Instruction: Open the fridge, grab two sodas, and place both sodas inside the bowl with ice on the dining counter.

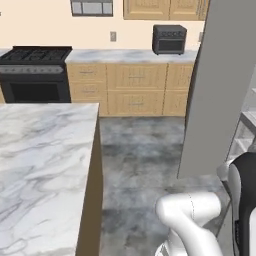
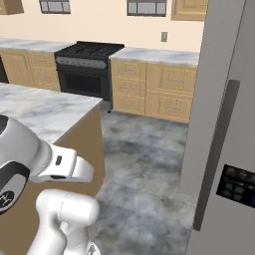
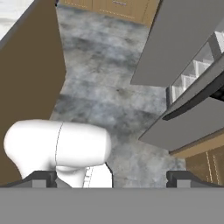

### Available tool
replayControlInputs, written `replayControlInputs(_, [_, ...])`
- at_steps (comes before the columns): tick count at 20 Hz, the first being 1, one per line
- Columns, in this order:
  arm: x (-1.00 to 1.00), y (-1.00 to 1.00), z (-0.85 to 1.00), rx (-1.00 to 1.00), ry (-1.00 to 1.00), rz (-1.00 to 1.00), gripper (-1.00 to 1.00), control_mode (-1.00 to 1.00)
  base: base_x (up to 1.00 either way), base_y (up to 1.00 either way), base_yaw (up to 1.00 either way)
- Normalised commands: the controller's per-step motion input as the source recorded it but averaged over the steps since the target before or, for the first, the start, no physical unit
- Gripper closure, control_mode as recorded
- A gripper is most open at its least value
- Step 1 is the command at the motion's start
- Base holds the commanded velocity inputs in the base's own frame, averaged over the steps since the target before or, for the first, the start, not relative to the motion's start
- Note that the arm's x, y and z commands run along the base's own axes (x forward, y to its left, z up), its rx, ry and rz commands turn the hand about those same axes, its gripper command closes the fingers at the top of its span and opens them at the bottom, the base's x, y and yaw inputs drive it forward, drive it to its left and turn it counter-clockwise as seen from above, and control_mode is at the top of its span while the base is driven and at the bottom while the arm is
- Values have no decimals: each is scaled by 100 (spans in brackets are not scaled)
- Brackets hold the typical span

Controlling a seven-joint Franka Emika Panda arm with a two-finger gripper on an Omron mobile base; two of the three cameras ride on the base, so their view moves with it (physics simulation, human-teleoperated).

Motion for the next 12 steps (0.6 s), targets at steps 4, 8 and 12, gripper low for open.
replayControlInputs(4, [0, 0, 0, 0, 0, 0, -100, 100, 46, 58, -11])
replayControlInputs(8, [0, 0, 0, 0, 0, 0, -100, 100, 53, 49, -12])
replayControlInputs(12, [0, 0, 0, 0, 0, 0, -100, 100, 89, 4, -12])
